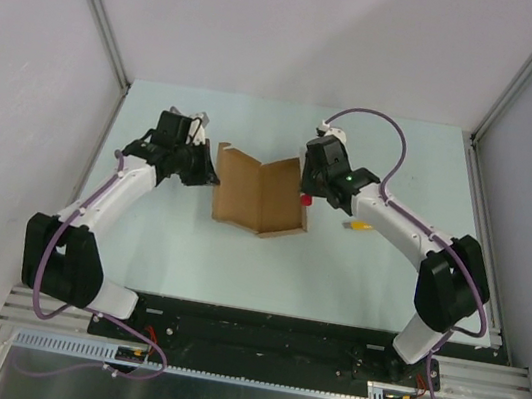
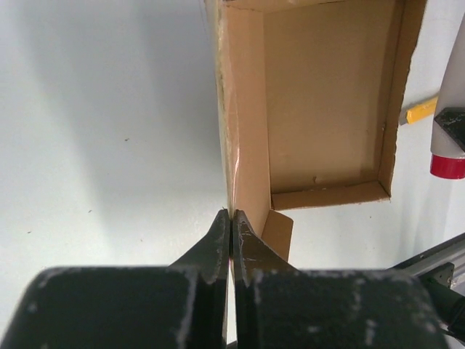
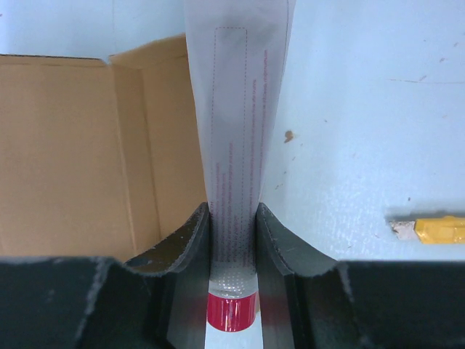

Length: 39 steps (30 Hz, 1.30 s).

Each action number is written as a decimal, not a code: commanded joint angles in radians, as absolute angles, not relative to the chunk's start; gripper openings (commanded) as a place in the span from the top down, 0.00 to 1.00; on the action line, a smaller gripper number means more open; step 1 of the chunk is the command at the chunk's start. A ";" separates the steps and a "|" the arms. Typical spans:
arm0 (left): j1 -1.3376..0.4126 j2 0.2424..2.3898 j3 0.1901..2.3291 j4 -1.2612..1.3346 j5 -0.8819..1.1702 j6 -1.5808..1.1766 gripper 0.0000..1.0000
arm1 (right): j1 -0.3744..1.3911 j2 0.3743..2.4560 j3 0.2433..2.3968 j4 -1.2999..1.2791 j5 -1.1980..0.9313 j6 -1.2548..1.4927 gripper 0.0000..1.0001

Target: Unpack the express box

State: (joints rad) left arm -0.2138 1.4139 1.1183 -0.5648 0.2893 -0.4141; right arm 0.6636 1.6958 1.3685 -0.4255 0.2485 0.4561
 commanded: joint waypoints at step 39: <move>-0.158 1.298 1.336 -0.664 0.275 -0.301 0.14 | 0.637 1.688 1.325 -0.540 0.344 0.468 0.16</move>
